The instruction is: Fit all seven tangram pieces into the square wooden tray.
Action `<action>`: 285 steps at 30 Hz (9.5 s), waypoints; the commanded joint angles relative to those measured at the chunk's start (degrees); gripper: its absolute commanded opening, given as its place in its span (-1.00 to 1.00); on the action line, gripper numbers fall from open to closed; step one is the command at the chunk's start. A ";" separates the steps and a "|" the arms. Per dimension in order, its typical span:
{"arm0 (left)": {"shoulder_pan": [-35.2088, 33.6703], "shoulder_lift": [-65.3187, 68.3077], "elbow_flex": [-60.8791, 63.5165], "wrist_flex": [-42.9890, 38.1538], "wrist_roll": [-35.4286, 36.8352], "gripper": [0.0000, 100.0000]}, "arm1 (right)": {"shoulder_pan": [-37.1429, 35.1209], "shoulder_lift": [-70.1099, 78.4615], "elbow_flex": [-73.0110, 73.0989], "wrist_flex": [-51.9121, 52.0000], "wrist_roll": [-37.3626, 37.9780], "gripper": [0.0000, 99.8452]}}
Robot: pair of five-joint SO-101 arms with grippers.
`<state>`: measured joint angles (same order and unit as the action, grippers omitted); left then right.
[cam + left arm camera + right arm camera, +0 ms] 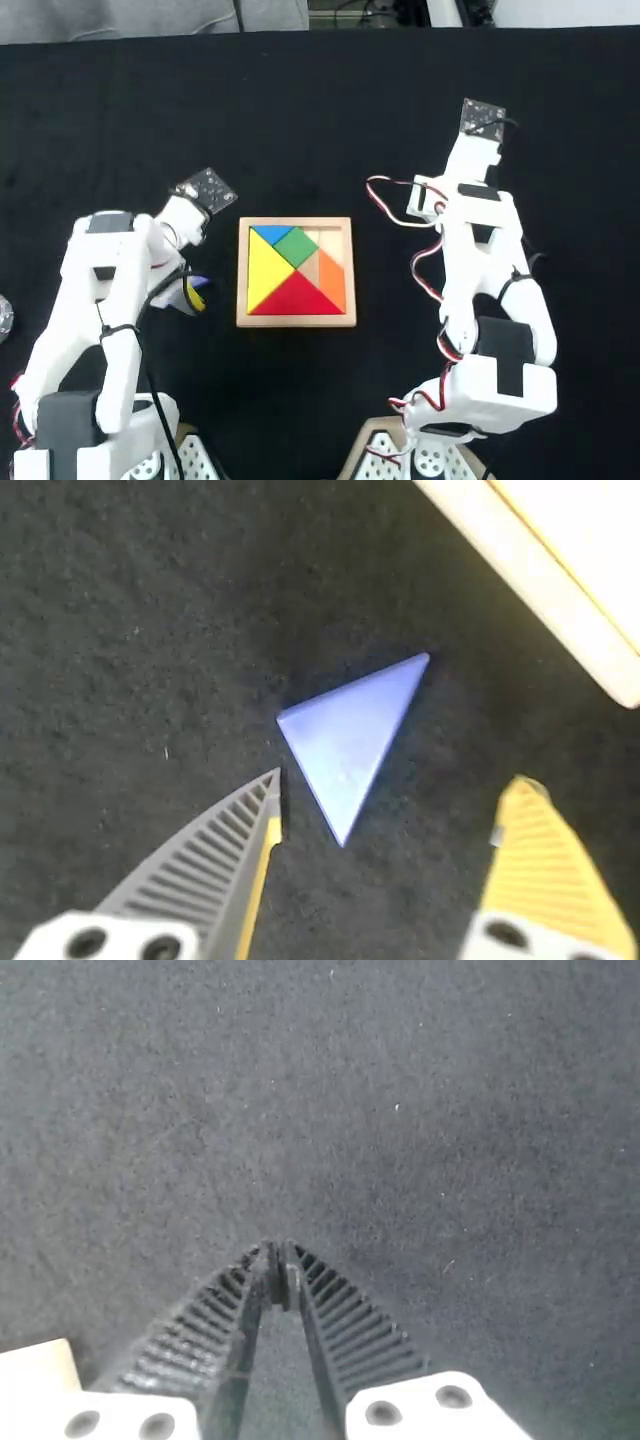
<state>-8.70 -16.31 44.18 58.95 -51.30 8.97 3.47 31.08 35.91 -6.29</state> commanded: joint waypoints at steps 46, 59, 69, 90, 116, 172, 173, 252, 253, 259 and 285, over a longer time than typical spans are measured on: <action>0.04 26.20 -17.45 -0.79 -18.29 -0.39 | -1.05 -3.21 -0.84 -0.97 0.62 -0.98; 0.04 26.64 -18.59 -0.79 -19.52 -0.39 | -1.05 -3.21 -0.84 -0.97 0.62 -0.98; 0.04 26.73 -18.59 -0.79 -19.52 -0.40 | -1.05 -3.21 -0.84 -0.97 0.62 -0.98; 8.66 13.98 -35.03 25.41 -19.60 -0.76 | -1.05 -3.21 -0.92 -0.97 0.62 -0.98; 34.68 46.24 -66.95 15.03 -27.60 -0.76 | 8.26 -3.38 -0.57 -3.69 -9.85 -0.98; 27.82 65.14 -94.73 23.38 -7.47 -0.30 | 8.26 -3.47 -0.92 -3.69 -9.67 -0.98; 27.82 65.32 -95.69 23.47 -7.47 -0.30 | 8.26 -3.47 -0.92 -3.69 -9.67 -0.98; -10.86 -6.68 10.42 -23.82 43.25 -0.38 | -14.59 3.65 -3.56 2.64 17.85 -0.98; -10.86 -6.33 10.95 -23.74 43.25 -0.38 | -14.86 4.88 -5.14 3.78 17.85 -0.98; -11.12 -5.10 11.56 -24.18 43.16 -0.81 | -17.14 8.40 -9.36 5.98 17.76 -0.98; -10.07 -5.54 13.93 -30.51 43.60 -0.86 | -16.18 4.88 -8.92 6.95 16.35 -0.98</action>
<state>-19.16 -20.88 57.63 32.40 -8.40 -8.88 12.35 24.57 41.63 11.38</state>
